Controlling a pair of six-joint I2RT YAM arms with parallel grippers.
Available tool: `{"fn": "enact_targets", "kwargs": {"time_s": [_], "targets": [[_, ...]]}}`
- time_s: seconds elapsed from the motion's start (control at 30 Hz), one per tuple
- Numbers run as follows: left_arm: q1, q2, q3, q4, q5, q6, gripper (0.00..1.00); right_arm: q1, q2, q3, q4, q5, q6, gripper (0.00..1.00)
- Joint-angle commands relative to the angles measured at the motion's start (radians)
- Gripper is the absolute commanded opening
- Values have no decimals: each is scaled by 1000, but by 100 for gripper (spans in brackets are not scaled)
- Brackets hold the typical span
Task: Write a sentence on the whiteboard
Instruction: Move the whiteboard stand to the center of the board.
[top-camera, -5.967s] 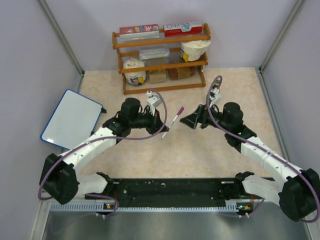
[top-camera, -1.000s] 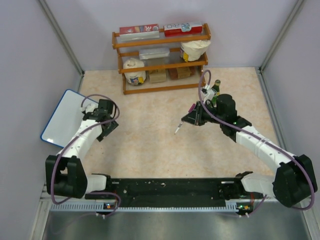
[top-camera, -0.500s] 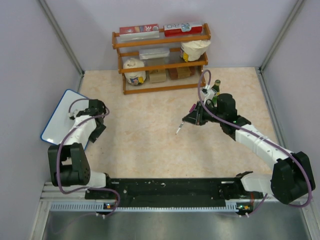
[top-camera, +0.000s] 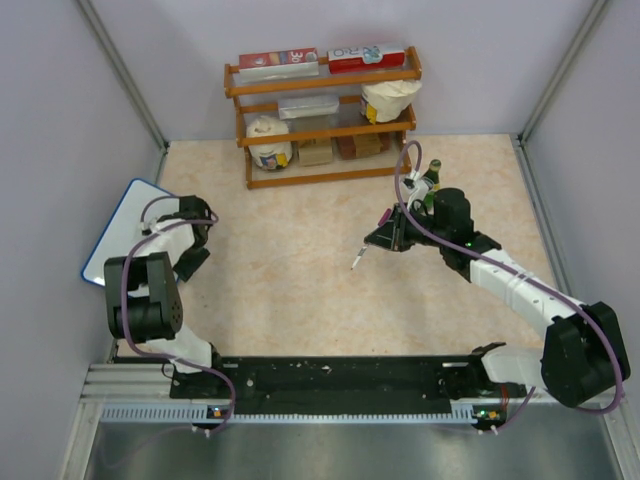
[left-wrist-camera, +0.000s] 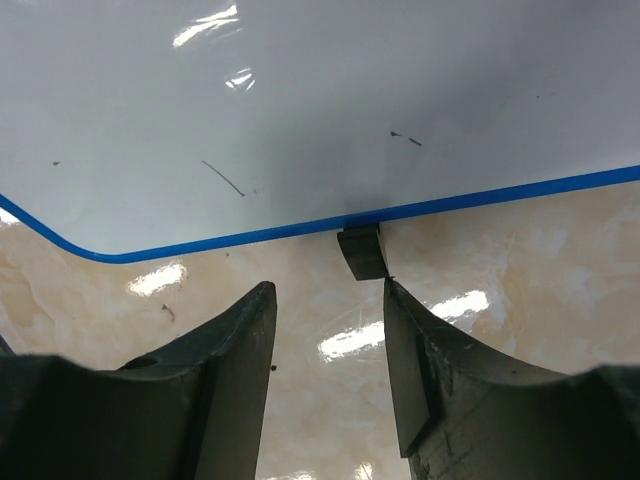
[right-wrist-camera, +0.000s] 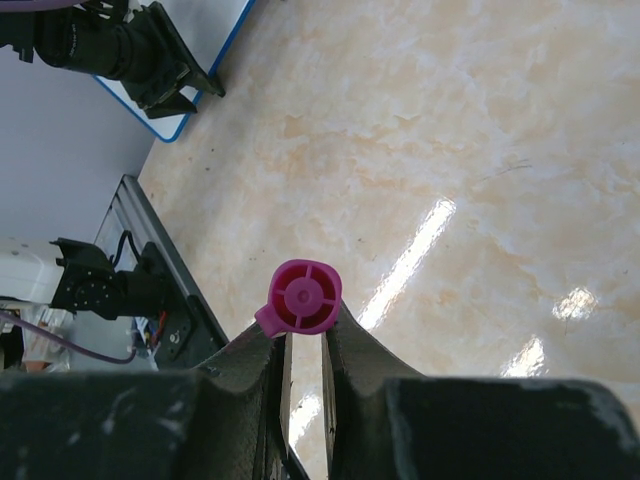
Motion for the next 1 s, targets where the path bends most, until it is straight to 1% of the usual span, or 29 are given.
{"fn": "enact_targets", "kwargs": {"time_s": [0.0, 0.13, 0.23, 0.43, 0.5, 0.6, 0.67, 0.77, 0.97], "targets": [[10, 25, 47, 38, -39, 9, 51, -9, 1, -5, 49, -13, -24, 0], [21, 44, 58, 41, -64, 8, 51, -8, 4, -8, 52, -13, -26, 0], [28, 61, 56, 71, -49, 24, 51, -8, 6, -11, 57, -15, -24, 0], [47, 108, 84, 62, -52, 35, 50, -9, 4, -13, 55, -18, -27, 0], [54, 116, 88, 62, -47, 38, 45, -9, 4, -13, 55, -18, -29, 0], [58, 128, 98, 53, -46, 38, 31, -9, 4, -13, 55, -16, -29, 0], [58, 139, 105, 42, -56, 38, 20, -8, 3, -13, 54, -19, -29, 0], [58, 139, 105, 36, -59, 44, 0, -9, 1, -13, 54, -22, -27, 0], [58, 124, 82, 64, -35, 75, 0, -9, -2, -13, 55, -28, -21, 0]]}}
